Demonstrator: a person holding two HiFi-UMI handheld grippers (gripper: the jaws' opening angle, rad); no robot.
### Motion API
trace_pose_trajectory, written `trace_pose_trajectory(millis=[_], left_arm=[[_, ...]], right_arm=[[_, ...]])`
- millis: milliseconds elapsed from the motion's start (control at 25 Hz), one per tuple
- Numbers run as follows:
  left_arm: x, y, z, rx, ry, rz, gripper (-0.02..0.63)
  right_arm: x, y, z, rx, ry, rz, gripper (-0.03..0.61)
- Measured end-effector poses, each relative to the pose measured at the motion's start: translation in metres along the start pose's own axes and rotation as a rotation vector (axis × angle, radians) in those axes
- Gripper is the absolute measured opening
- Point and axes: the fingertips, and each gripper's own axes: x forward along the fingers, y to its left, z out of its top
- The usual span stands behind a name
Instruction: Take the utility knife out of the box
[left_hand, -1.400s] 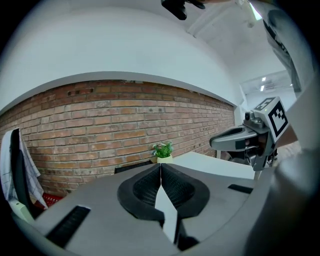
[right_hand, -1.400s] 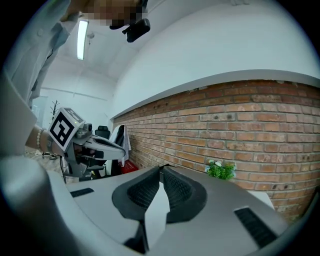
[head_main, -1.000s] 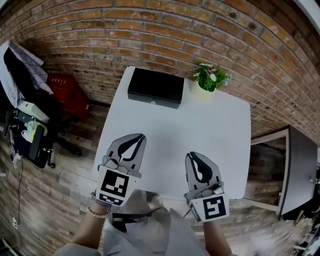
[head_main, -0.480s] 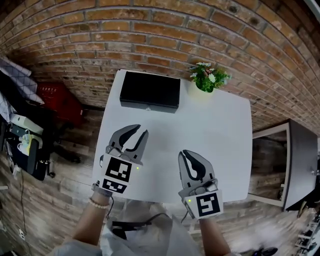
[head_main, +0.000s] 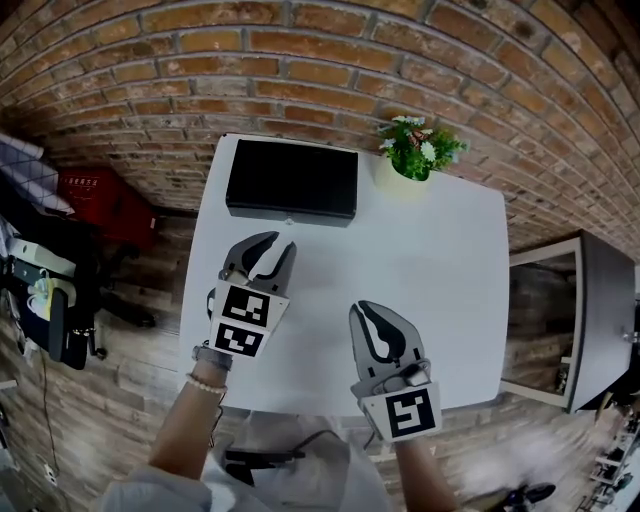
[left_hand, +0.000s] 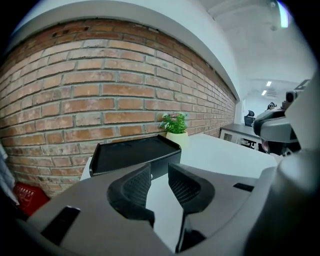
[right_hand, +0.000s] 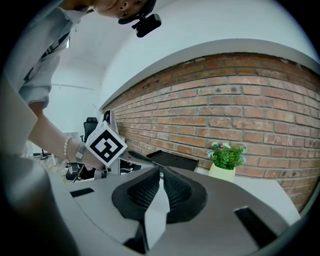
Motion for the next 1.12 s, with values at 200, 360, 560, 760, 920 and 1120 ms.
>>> trace_pose_trajectory(millis=[200,360,560,760,920,1120], left_arm=[[0.027,0.018,-0.015,-0.006,0.034,0.031,0.098],[0.046,0.024,-0.027,-0.033,0.071,0.041,0.1],[0.065,0.021,-0.04,-0.026,0.107,0.027,0.104],[0.076,0.023,-0.041,0.019,0.11,0.042,0.104],[0.081,0.024,-0.042,0.041,0.121,0.056,0.104],[0.083,0.029,-0.043,0.032,0.123,0.087,0.089]], right_arm=[[0.01,-0.004,-0.011,0.01,0.018,-0.011,0.054],[0.015,-0.007,-0.017,0.021,0.03,-0.022,0.054],[0.016,-0.013,-0.025,0.034,0.052,-0.04,0.054],[0.016,-0.018,-0.033,0.037,0.068,-0.051,0.054],[0.015,-0.018,-0.037,0.035,0.075,-0.051,0.054],[0.015,-0.019,-0.039,0.034,0.078,-0.059,0.054]])
